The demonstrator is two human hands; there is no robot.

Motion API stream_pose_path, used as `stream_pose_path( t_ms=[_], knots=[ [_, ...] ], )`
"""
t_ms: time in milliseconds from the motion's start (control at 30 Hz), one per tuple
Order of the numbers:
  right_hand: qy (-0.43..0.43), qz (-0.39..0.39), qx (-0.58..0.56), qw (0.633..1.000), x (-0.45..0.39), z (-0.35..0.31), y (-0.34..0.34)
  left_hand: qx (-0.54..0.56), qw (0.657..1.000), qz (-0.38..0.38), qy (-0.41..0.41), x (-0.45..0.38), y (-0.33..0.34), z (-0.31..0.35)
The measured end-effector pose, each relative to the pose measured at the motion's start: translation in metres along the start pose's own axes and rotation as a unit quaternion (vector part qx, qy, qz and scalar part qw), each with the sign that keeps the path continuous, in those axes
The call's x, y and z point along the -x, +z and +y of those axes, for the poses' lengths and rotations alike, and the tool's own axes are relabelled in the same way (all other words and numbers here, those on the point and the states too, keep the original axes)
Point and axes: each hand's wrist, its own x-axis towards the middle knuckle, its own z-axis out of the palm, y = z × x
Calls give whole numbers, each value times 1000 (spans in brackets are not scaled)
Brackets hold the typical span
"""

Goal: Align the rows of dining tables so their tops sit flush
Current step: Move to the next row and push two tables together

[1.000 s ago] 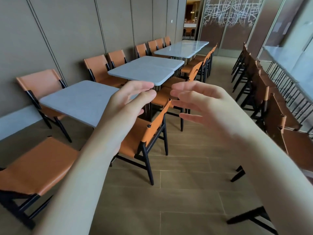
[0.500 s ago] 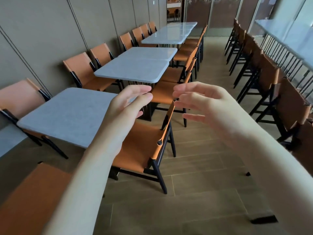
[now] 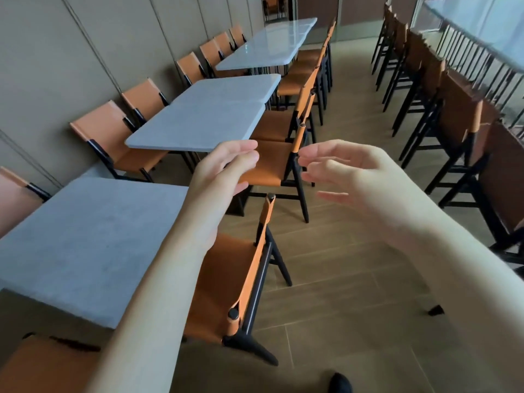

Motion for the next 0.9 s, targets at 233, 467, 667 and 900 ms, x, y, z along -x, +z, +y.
stream_pose_path(
  t_ms=[233, 467, 667, 900],
  knots=[
    [-16, 0, 18, 1000, -102, 6, -79, 6, 1000, -19, 10, -117, 83, 2],
    [-15, -1, 17, 1000, -197, 28, -126, 2, 1000, -17, 2, -220, 126, -13],
    [-13, -16, 25, 999, -309, 53, -154, 4, 1000, 2, -17, -325, 144, -40],
    [-18, -42, 43, 998, -473, 61, -182, 32, 998, 31, -33, -478, 167, -61]
  ],
)
